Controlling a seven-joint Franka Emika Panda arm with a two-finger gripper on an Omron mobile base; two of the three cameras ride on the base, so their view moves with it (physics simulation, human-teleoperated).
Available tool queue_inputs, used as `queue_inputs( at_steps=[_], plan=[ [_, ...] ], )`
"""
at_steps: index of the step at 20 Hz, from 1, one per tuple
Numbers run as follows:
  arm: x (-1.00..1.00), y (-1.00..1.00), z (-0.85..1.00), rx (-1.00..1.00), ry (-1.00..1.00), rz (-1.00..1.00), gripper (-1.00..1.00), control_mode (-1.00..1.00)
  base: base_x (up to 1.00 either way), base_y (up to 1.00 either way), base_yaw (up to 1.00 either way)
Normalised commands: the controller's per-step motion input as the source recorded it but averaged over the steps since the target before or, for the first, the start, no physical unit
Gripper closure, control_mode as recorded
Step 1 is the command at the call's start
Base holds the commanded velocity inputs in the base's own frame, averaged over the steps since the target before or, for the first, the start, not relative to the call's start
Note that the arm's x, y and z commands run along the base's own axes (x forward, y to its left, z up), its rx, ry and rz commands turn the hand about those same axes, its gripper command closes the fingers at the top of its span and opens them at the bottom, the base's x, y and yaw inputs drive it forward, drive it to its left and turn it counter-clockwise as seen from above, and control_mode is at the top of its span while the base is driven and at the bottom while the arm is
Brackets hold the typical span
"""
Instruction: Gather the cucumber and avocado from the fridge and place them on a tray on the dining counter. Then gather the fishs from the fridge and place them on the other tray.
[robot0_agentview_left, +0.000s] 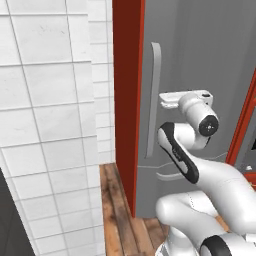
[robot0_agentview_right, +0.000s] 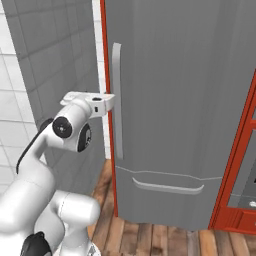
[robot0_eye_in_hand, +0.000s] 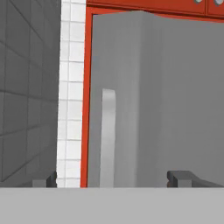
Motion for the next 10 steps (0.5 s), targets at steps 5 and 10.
queue_inputs(
  at_steps=[5,10],
  plan=[
    [0.45,0.00,0.00,0.03,-0.07,0.00,-1.00,-1.00,0.00,0.00,0.00],
    [0.41,-0.08,0.00,0.05,-0.10,0.07,-1.00,-1.00,0.00,0.00,0.00]
  ],
)
